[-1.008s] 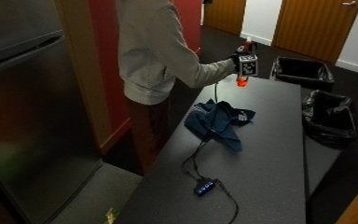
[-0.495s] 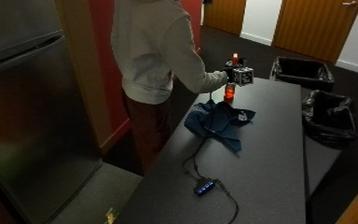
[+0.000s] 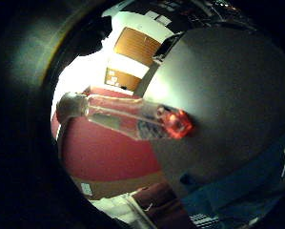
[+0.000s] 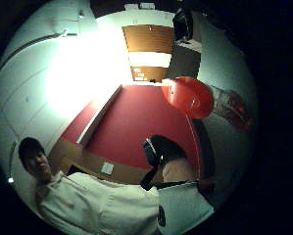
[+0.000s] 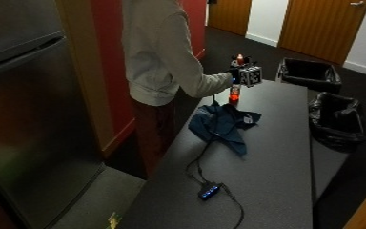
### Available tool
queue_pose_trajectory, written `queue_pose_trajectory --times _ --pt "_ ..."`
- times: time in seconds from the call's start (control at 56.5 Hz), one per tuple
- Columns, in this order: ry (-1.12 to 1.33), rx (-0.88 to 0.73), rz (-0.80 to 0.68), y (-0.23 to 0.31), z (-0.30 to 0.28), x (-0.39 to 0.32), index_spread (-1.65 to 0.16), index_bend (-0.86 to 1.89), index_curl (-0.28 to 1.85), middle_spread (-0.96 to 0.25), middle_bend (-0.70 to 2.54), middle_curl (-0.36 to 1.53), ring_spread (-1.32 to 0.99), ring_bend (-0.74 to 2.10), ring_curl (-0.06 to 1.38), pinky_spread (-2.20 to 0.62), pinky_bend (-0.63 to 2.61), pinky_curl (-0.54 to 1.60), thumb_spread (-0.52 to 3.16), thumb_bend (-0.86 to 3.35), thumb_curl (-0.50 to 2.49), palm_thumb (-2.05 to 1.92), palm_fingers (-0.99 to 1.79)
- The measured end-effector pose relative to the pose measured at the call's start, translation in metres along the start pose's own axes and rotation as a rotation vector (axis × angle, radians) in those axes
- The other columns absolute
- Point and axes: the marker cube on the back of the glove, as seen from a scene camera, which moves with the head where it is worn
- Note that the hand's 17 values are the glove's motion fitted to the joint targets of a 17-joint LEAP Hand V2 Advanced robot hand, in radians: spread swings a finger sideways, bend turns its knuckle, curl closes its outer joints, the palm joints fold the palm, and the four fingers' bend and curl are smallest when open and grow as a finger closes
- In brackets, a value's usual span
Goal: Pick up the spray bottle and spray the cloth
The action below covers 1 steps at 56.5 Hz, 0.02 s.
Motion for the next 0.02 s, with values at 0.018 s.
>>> queue_pose_trajectory --times 0.018 --pt "-0.002 0.000 -0.002 -0.0003 -0.0004 -0.0004 -0.38 0.09 0.22 -0.11 0.26 0.39 -0.09 0.45 0.37 0.06 0.43 0.38 0.84 -0.05 0.51 0.64 0.40"
